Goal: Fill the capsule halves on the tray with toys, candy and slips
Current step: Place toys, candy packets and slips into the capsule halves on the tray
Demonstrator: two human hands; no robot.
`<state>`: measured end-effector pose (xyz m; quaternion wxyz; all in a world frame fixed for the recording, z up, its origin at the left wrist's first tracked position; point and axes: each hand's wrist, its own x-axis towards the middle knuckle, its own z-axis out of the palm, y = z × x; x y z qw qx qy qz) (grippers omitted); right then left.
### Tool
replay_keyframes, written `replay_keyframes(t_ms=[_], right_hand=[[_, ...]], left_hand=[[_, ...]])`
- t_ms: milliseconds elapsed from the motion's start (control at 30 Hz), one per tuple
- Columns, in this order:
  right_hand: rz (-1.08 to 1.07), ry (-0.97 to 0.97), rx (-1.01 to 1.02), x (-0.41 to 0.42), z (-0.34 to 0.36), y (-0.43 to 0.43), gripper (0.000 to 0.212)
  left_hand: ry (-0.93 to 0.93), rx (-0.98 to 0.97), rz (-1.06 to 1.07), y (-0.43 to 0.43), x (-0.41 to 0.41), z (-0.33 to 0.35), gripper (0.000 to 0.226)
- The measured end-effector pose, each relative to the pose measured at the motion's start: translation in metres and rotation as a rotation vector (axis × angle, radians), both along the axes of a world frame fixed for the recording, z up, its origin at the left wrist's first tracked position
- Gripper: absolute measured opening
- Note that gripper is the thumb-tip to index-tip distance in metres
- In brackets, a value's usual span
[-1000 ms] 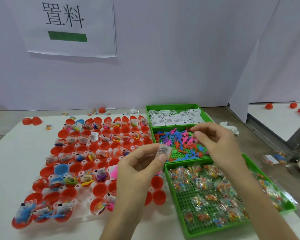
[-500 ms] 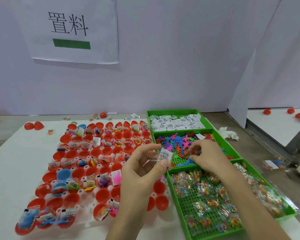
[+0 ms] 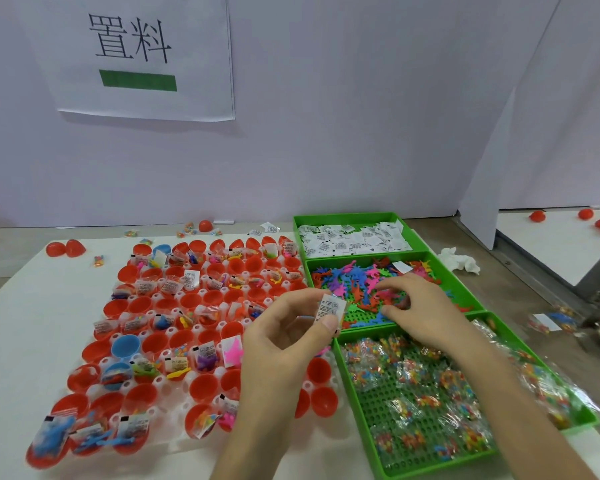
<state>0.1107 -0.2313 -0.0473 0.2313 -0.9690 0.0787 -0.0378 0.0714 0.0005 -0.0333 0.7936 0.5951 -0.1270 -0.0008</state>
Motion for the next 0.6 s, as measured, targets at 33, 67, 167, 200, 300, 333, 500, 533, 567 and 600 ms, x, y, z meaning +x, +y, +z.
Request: replay_keyframes(t_ms=[33, 67, 167, 200, 300, 333, 500, 533, 567, 600], right_hand=[[-0.004, -0.014, 0.001, 0.0007, 0.0004, 0.0007, 0.017], [-0.015, -0.028, 0.004, 0.001, 0.0012, 0.0009, 0.013], [-0.038, -0.051, 0.012, 0.0028, -0.0024, -0.0018, 0.024], [-0.046, -0.065, 0.017, 0.0029, -0.0033, -0.002, 0.024], [-0.089, -0.126, 0.026, 0.0039, -0.0066, -0.0043, 0.025], [-0.101, -0.146, 0.035, 0.004, -0.0063, -0.0051, 0.025], [0.071, -0.089, -0.01, 0.0044, -0.005, -0.0008, 0.026], [0.1, -0.047, -0.03, 0.005, -0.0063, 0.0011, 0.029], [0.108, -0.023, -0.036, 0.0054, -0.0072, 0.0026, 0.03], [0.099, -0.02, -0.02, 0.0055, -0.0071, 0.0037, 0.029]], left_hand=[[0.0, 0.006, -0.005, -0.0001, -0.0001, -0.0002, 0.022], [-0.002, 0.013, -0.011, -0.0001, -0.0003, -0.0004, 0.021], [-0.004, 0.017, -0.026, -0.0003, -0.0009, 0.0003, 0.019], [-0.004, 0.014, -0.024, -0.0005, -0.0011, 0.0006, 0.019], [0.01, 0.013, -0.006, -0.0014, -0.0009, 0.0008, 0.019], [0.017, 0.008, -0.001, -0.0016, -0.0008, 0.0005, 0.02], [0.034, -0.012, -0.003, -0.0021, -0.0014, 0.0012, 0.019], [0.035, -0.013, -0.005, -0.0018, -0.0017, 0.0012, 0.019], [0.034, -0.011, -0.009, -0.0017, -0.0017, 0.0012, 0.02], [0.031, -0.009, -0.013, -0.0013, -0.0019, 0.0012, 0.02]])
